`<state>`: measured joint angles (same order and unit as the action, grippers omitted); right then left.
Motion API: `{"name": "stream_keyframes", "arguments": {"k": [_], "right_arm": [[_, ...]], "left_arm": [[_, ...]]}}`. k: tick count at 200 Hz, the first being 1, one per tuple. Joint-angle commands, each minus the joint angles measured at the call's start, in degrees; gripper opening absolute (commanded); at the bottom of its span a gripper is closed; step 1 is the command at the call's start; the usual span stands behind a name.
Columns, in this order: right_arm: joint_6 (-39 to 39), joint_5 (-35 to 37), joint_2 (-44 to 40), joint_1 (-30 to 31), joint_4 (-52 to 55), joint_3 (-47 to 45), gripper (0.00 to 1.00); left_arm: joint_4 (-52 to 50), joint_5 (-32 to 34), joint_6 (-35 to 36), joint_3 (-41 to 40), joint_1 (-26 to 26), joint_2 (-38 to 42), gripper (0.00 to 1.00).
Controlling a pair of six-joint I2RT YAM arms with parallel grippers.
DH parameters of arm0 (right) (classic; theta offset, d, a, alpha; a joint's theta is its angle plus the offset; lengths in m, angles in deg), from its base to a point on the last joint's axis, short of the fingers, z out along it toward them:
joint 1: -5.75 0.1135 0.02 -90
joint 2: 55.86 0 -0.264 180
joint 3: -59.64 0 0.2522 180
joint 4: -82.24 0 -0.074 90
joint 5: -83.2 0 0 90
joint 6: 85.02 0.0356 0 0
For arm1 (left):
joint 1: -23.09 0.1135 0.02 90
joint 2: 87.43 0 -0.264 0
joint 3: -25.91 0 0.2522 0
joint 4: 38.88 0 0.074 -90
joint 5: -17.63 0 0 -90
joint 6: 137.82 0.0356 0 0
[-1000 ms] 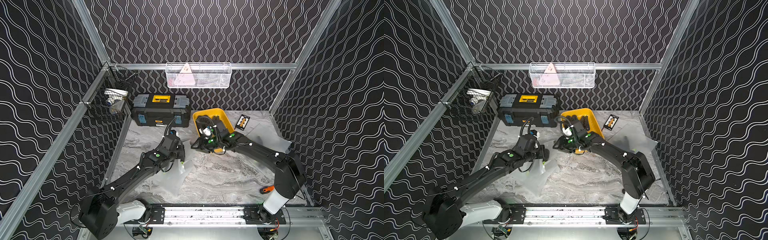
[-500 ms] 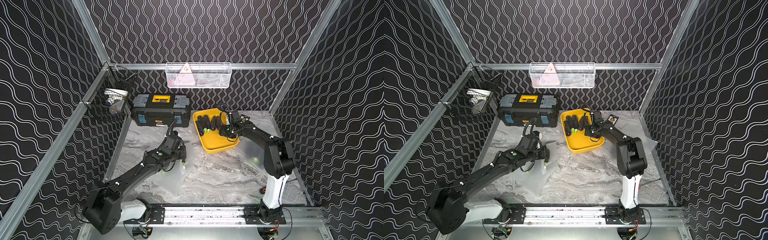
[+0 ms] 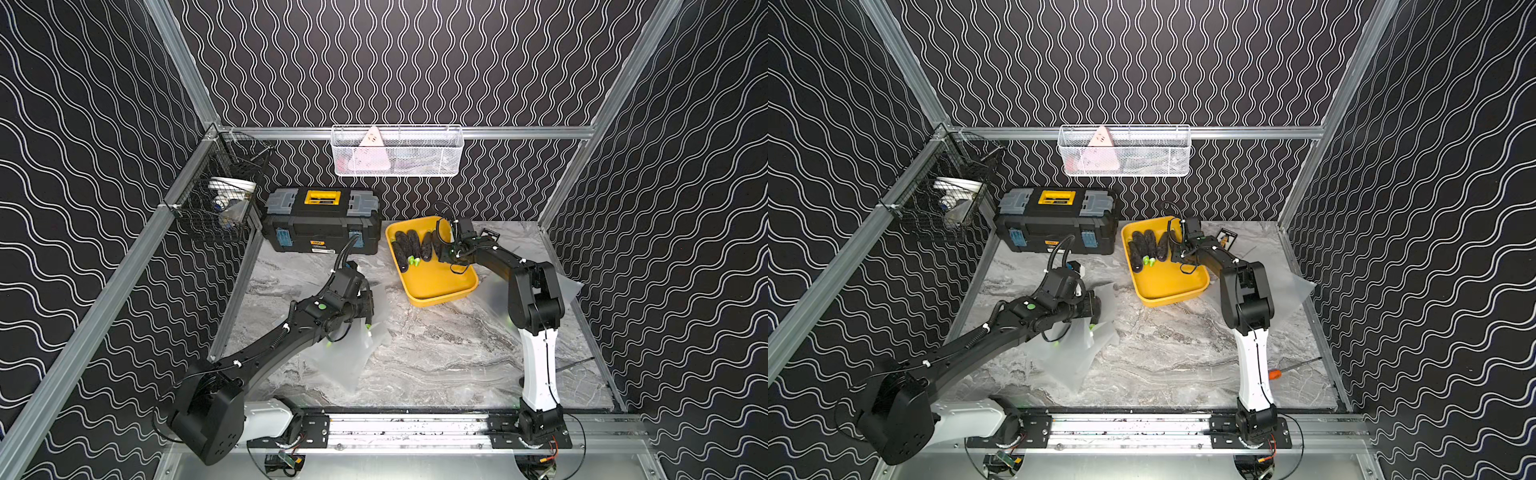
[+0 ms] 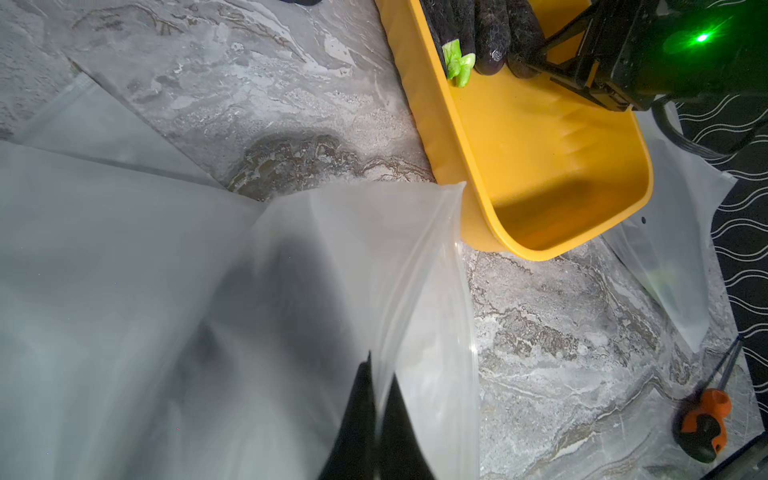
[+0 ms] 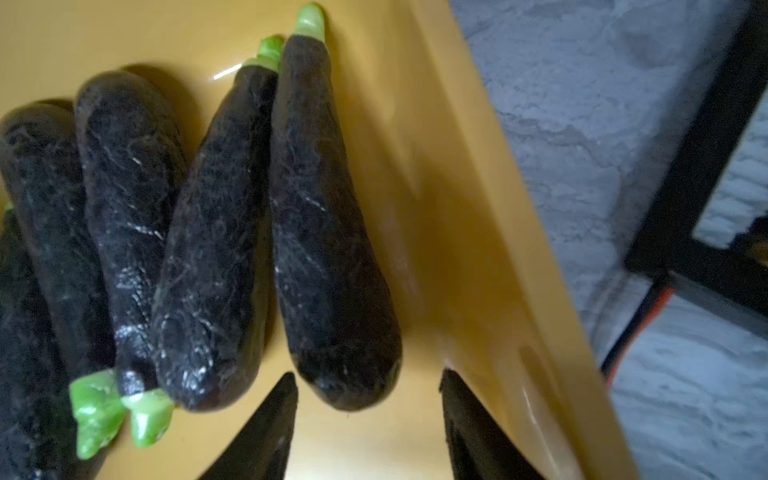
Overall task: Place the eggplant in a zip-top bag and seal the zipper
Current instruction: Pick up the eggplant from the basket.
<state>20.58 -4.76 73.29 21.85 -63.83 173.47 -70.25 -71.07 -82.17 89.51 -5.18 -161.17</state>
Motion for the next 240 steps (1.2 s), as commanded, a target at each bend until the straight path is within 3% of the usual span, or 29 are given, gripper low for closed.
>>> {"name": "stream_keyframes", "arguments": {"k": [1,45,86,116,142,160,211,240], "right_arm": [[-0.6,-1.1,0.7,0.0,-2.3,1.4,0.58],[1.8,-1.6,0.5,0.1,-6.4,0.4,0.59],[1.2,-2.1,5.0,0.0,-4.3,5.7,0.57],[1.8,-2.9,5.8,0.0,-4.7,5.9,0.52],[1.4,-3.9,5.2,0.1,-5.2,5.1,0.39],[1.0,-4.2,3.9,0.0,-5.6,4.3,0.29],[-0.5,-5.1,-1.7,0.1,-4.2,2.5,0.23],[-0.2,-7.4,-9.2,0.2,-4.2,-2.3,0.23]], "left_arm": [[0.4,0.2,0.7,0.8,0.1,-0.4,0.00],[-1.1,1.1,1.5,2.1,0.1,-0.4,0.00],[-1.3,1.0,1.7,2.3,0.1,-0.7,0.00],[-1.6,1.1,1.9,2.6,0.1,-0.7,0.00],[-1.9,1.1,2.1,3.1,0.1,-0.8,0.00],[-2.3,1.3,2.5,3.3,0.1,-0.4,0.00],[-3.0,1.6,2.4,2.8,0.3,0.9,0.00],[-3.3,1.1,2.8,3.1,0.6,0.9,0.00]]}}
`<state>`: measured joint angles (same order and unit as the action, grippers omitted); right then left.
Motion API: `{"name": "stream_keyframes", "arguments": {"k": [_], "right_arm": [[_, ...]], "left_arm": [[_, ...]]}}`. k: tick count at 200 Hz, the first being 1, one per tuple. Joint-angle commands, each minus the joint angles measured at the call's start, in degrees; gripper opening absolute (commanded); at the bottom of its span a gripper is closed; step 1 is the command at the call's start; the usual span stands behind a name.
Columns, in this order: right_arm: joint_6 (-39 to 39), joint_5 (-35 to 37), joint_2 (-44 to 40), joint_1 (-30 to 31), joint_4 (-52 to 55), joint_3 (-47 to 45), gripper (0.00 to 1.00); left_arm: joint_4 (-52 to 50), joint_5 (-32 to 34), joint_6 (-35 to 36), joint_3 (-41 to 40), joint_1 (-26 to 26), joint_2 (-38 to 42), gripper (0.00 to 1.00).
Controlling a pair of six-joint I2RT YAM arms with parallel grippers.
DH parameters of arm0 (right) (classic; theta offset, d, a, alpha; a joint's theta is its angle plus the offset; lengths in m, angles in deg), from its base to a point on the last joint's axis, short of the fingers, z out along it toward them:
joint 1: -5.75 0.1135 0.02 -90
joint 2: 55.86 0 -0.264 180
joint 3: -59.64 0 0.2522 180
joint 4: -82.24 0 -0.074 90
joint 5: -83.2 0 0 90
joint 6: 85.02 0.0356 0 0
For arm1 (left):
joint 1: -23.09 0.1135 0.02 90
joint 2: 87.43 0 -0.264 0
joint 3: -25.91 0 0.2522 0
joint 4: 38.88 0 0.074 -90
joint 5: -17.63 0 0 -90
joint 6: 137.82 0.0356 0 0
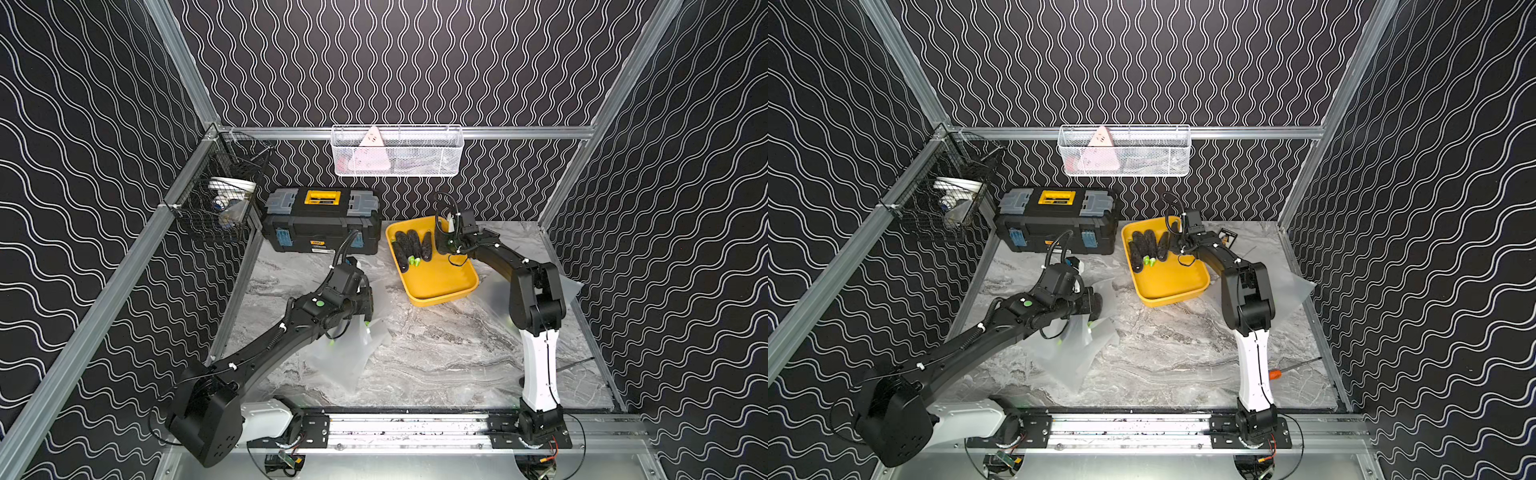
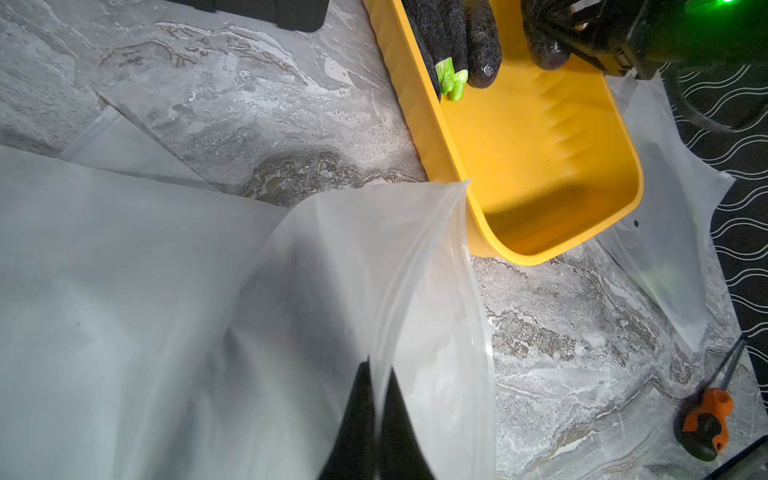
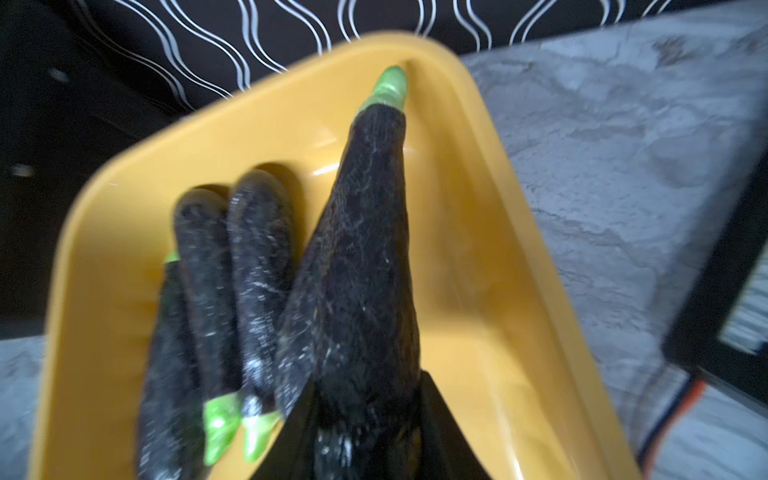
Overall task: Place the eggplant in a zip-top bag and seal the zipper
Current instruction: Pick up the eggplant from the basket, then place the eggplant in the zipper food storage bag.
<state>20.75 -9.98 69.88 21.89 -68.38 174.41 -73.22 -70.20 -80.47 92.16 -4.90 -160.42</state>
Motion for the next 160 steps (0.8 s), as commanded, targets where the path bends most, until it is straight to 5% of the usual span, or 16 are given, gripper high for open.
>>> {"name": "stream_keyframes", "arguments": {"k": [1,74,127,160], "right_arm": [[-0.4,-2.4,-6.1,0.1,0.3,-3.6,0.23],[8.3,-26.7,-37.3,7.2,-4.4,-31.4,0.18],[15.9,-37.2,-41.8,20.9,-5.5,-39.2,0.19],[17.5,-36.7,-42.2,24.2,-2.8,-40.9,0.19]], "left_arm": [[-0.3,0.2,1.1,0.5,0.4,0.2,0.00],[0.4,0.9,1.2,0.3,0.5,-0.2,0.00],[1.8,1.8,0.8,-0.4,0.6,-0.3,0.00],[2.8,1.9,0.1,-1.8,0.4,0.5,0.00]]}}
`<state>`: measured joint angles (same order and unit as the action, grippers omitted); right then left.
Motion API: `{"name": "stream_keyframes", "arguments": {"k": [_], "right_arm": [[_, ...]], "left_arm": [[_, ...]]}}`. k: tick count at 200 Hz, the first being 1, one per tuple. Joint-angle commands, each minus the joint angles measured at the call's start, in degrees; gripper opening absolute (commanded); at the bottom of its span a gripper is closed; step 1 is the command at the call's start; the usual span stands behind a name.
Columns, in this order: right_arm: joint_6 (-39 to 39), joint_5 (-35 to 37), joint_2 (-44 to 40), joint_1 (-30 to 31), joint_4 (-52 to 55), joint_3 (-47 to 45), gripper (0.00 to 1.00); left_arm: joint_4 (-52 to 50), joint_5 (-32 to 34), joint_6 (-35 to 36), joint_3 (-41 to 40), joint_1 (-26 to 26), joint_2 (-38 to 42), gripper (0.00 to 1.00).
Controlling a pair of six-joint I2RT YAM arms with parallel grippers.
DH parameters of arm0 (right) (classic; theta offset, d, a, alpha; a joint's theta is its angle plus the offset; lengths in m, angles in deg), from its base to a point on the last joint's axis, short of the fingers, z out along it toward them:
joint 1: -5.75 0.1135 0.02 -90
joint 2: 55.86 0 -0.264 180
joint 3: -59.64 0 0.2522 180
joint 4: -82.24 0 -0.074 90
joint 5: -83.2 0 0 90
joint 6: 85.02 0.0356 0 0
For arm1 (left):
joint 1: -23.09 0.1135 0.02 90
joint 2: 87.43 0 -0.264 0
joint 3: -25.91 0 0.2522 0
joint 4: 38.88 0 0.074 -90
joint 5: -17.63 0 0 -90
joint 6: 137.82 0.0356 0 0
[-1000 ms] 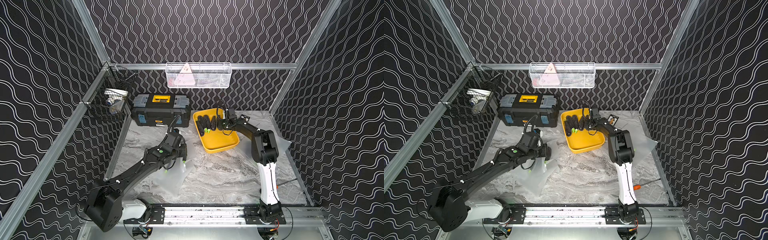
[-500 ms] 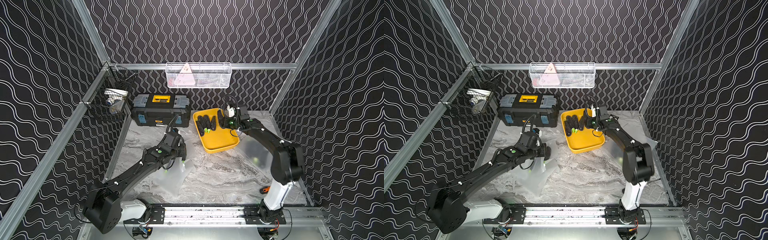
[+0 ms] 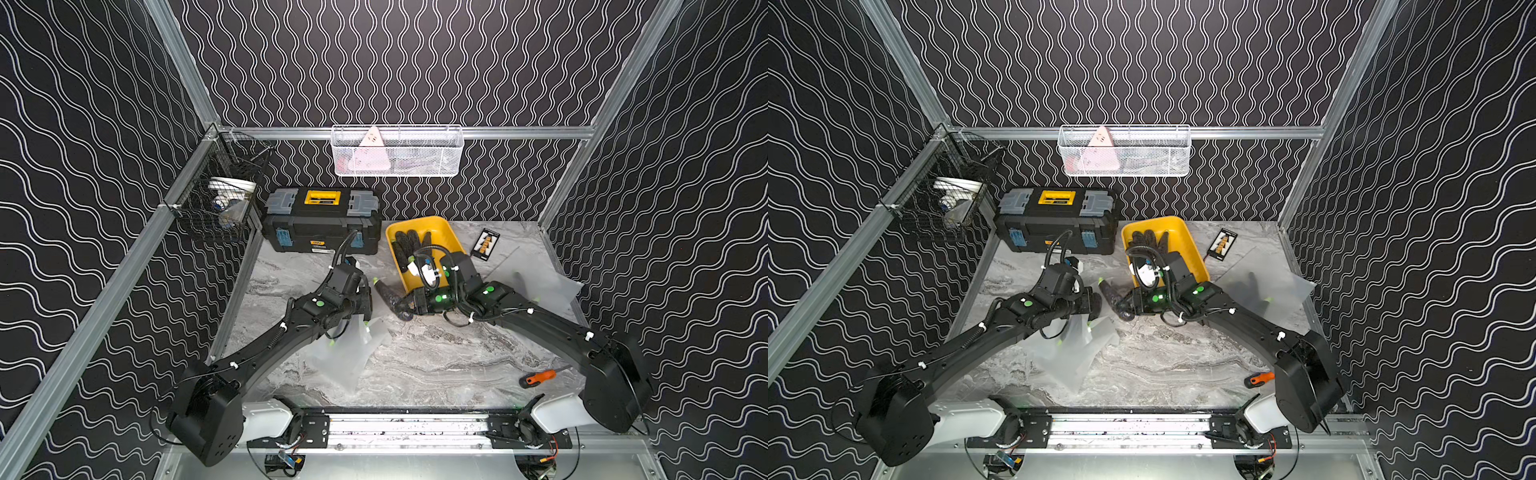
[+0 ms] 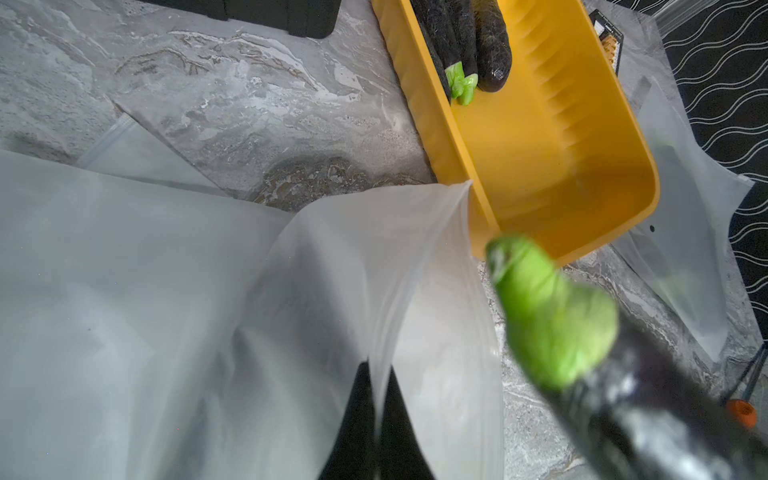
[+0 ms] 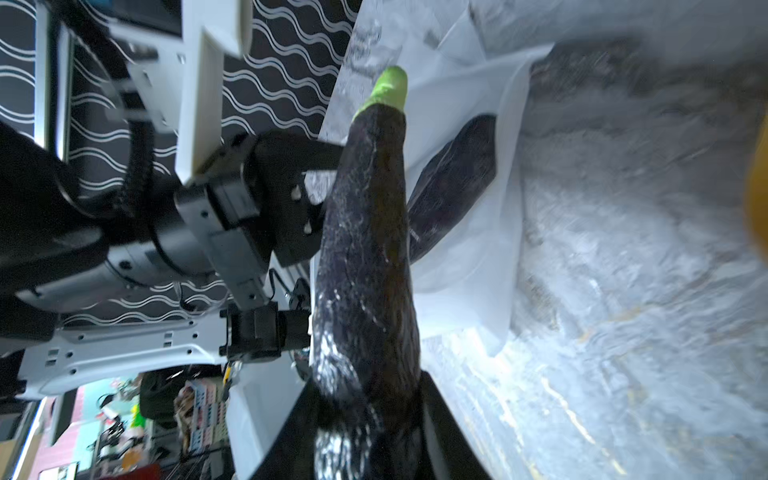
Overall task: Place the eggplant in a zip-top bag and seal the zipper
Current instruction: Place the eggplant in the zipper food storage bag.
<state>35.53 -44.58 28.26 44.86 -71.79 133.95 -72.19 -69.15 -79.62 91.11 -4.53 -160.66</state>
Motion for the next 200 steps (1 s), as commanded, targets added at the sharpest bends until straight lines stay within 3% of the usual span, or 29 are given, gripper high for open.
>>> {"name": "stream_keyframes", "arguments": {"k": [1,42,78,127,161,200], "right_arm": [[2.7,-2.1,-0.6,1.2,0.7,-0.5,0.19],[4.4,-2.0,1.8,1.3,5.1,-0.4,0.18],[6.7,2.1,4.1,1.3,8.5,2.8,0.17],[10.3,7.0,9.6,2.0,13.8,9.1,0.20],[12.8,11.0,13.8,4.4,14.6,12.2,0.20],[16.4,14.0,18.2,6.3,11.8,15.6,0.31]], "left_arm": [[1.8,0.8,-0.7,-0.7,0.0,0.8,0.00],[1.7,0.3,0.4,-1.1,-0.5,1.9,0.00],[1.8,0.1,0.3,-1.8,-1.4,3.1,0.00],[2.3,1.3,-2.3,-1.9,-6.9,3.3,0.00],[2.9,0.2,-4.6,-2.0,-7.0,3.1,0.00],[2.9,-1.0,-5.6,-2.3,-6.8,3.9,0.00]]}}
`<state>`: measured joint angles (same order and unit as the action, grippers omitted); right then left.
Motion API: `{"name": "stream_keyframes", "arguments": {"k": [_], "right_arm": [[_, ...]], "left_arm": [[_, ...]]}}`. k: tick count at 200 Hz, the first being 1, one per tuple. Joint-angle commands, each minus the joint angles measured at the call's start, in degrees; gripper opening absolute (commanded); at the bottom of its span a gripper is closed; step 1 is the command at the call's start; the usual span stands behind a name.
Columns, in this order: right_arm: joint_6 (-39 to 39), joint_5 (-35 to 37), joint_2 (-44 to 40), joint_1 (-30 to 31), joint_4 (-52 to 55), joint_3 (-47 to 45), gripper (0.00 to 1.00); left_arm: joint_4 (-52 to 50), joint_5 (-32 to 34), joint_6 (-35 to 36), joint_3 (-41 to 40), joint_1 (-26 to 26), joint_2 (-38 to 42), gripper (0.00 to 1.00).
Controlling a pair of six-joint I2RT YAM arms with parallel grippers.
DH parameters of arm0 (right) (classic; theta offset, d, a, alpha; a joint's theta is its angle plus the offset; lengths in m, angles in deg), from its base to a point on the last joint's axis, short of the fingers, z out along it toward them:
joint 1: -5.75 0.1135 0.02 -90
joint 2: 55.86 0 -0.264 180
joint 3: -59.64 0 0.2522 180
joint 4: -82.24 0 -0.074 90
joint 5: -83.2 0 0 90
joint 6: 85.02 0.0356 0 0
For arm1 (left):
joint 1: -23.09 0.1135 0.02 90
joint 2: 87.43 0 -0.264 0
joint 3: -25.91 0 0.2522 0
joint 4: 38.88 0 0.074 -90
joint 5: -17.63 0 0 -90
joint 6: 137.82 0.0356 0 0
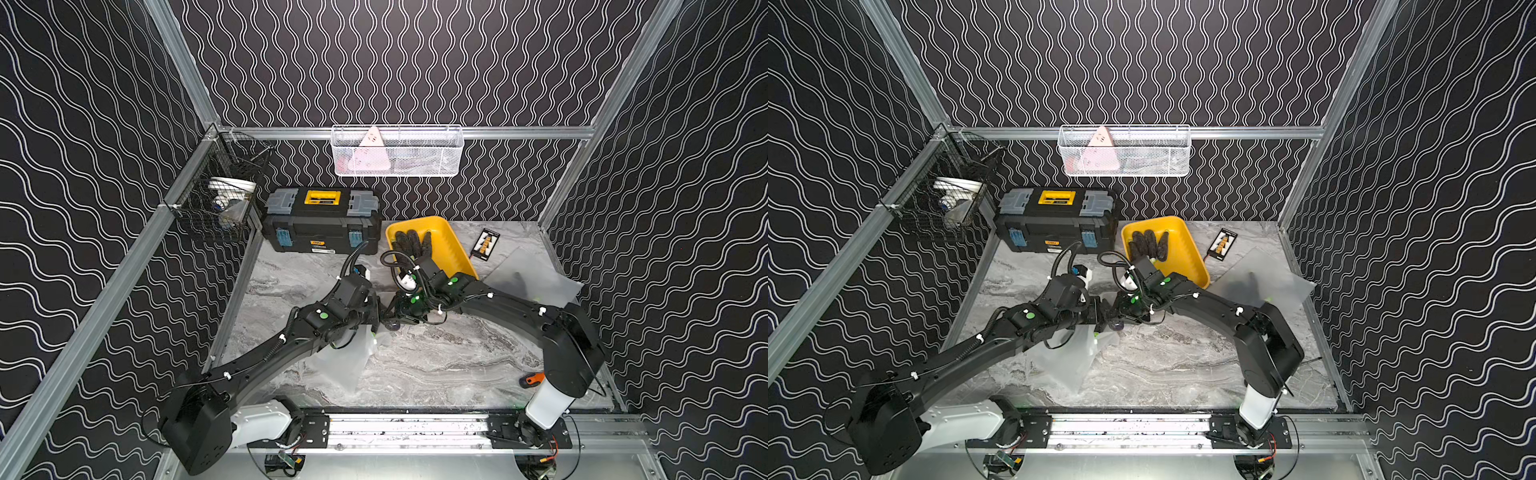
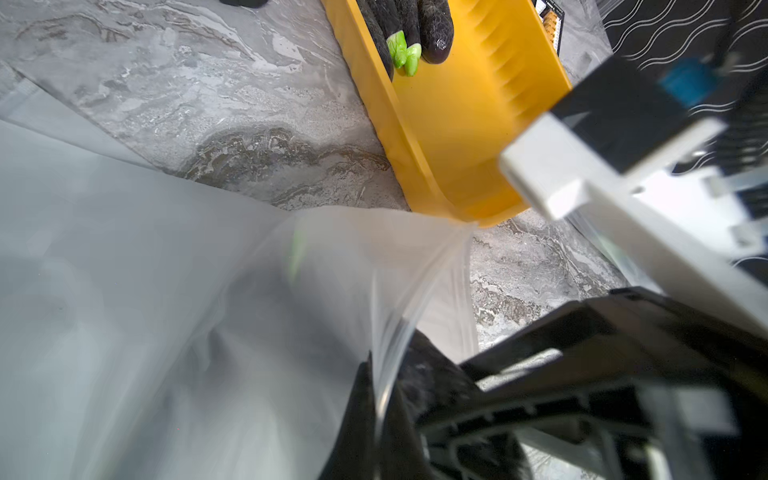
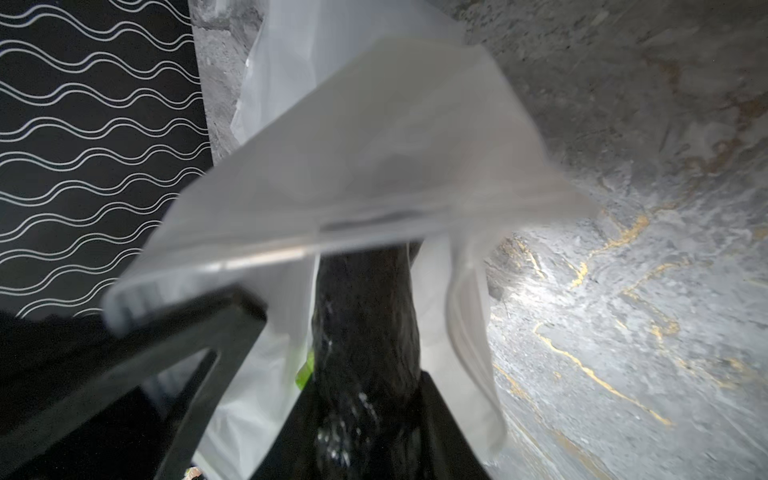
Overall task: Place the eggplant in a zip-top bag and seal the zipper
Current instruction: Place the eggplant in the zipper food storage bag.
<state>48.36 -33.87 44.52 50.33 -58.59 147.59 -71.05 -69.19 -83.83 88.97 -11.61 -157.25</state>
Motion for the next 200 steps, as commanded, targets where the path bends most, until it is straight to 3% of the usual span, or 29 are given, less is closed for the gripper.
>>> {"name": "stream_keyframes", "arguments": {"k": [1,42,87,96,120,136,172,200], "right_arm": [[3.6,3.3,2.0,0.9,-1.4,2.1,0.31],[4.2,1.8,4.4,2.6,-2.1,6.7,0.47],[1.2,6.3,-0.6,2.7,0.1,5.5,0.53],[0.7,6.6,-0.7,2.7,-0.4,4.9,0.50],[1.0,5.3,1.5,2.9,-1.8,4.5,0.26],[2.1,4.1,3.8,3.4,-4.0,4.1,0.17],[3.9,2.8,8.3,4.7,-9.8,5.0,0.17],[4.5,1.5,9.6,5.1,-12.0,6.0,0.26]], "left_arm": [[1.8,-1.0,-1.4,-0.2,0.3,0.5,0.00],[2.0,-3.1,-2.6,-1.2,3.4,1.8,0.00],[1.3,-4.1,-1.5,-1.9,6.9,3.3,0.00],[1.4,-4.3,-1.5,-2.0,7.1,3.4,0.00],[1.9,-4.8,-1.9,-1.8,7.1,3.1,0.00],[1.9,-5.1,-2.1,-1.7,7.1,3.0,0.00],[1.8,-6.0,-2.3,-1.8,7.1,3.5,0.00],[0.8,-5.3,-2.3,-1.7,7.5,3.9,0.00]]}}
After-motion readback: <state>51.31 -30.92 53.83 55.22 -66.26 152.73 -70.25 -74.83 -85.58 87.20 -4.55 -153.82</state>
